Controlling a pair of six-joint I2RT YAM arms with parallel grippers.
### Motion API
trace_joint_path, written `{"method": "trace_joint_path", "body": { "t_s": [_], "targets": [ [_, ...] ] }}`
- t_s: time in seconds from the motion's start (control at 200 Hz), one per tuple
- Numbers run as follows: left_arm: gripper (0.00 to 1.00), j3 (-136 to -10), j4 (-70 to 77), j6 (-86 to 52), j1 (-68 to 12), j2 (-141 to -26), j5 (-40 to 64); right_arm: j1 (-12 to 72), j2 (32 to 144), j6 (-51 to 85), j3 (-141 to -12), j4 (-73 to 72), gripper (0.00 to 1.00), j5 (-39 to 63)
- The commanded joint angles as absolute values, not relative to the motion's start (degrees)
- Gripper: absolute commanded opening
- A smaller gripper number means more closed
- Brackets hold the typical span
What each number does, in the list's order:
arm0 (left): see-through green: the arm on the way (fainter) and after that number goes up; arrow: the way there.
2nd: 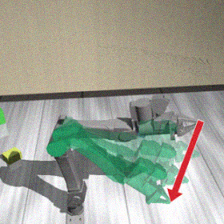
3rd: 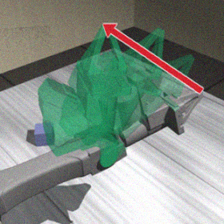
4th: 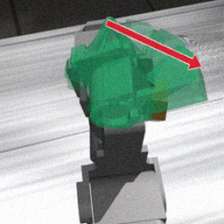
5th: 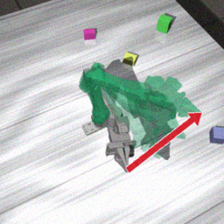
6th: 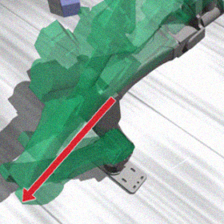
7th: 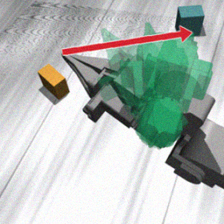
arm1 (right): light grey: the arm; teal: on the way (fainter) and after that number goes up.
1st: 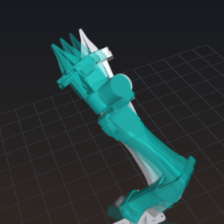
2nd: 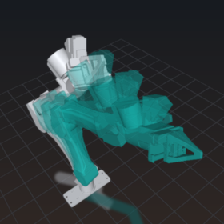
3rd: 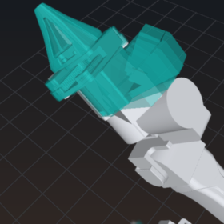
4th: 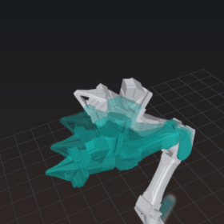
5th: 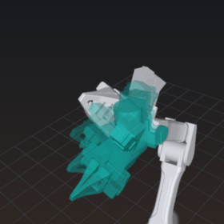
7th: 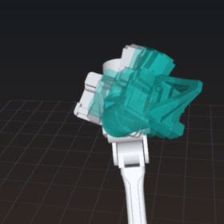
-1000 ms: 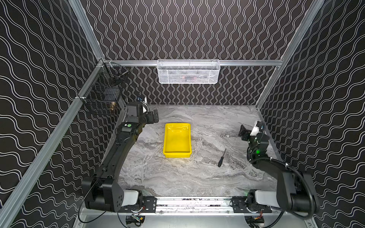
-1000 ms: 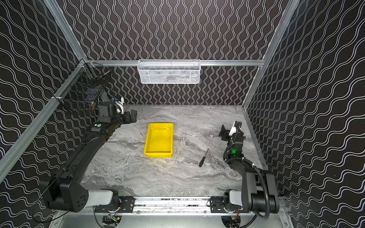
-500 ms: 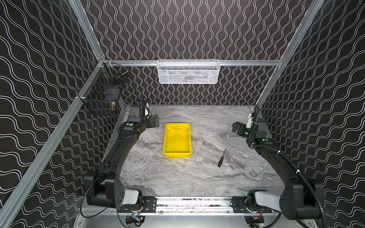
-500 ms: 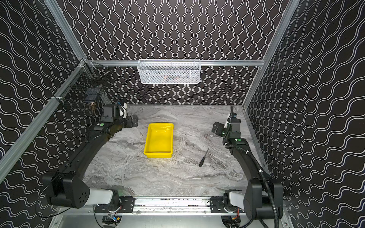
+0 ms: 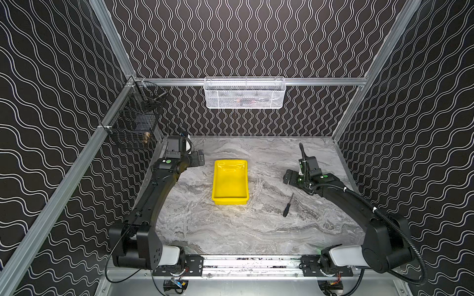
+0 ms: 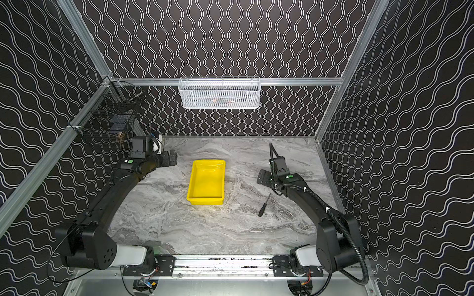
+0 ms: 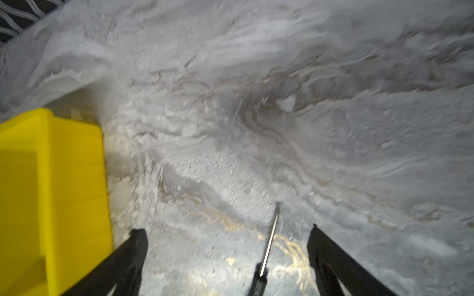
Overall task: Put the screwdriver in the bin
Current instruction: Pick up the screwdriver from the center of the table.
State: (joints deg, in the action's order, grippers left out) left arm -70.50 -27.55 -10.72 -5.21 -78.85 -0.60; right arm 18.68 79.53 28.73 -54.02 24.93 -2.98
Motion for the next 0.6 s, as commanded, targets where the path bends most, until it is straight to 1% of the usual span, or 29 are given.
{"method": "trace_joint_path", "body": {
  "t_s": [0.0, 0.09, 0.175, 0.36, 0.526, 0.596],
  "targets": [
    [0.99, -70.4, -27.5, -11.0, -5.0, -78.0, 0.0, 19.7, 79.2, 30.4, -54.2, 31.9, 0.97, -2.6],
    [0.99, -70.1, -27.3, -10.7, -4.9, -77.7, -0.9, 20.3, 77.9, 30.8, -52.8, 33.7, 0.95, -2.5],
    [0.99, -70.1, -27.7, -10.8, -4.9, -78.2, -1.5, 20.4, 76.7, 31.2, -50.7, 33.9, 0.90, -1.0],
    [0.99, -70.8, -29.2, -11.0, -4.9, -79.1, -1.6, 20.8, 76.4, 32.0, -47.1, 31.9, 0.76, 2.0],
    [0.99, -70.8, -29.5, -10.6, -4.9, -78.9, -2.6, 21.0, 78.2, 31.5, -46.5, 30.8, 0.65, 2.8],
    [0.99, -70.7, -29.3, -10.5, -4.9, -78.8, -3.1, 21.0, 79.3, 30.9, -47.0, 31.2, 0.62, 3.4]
  ]
}}
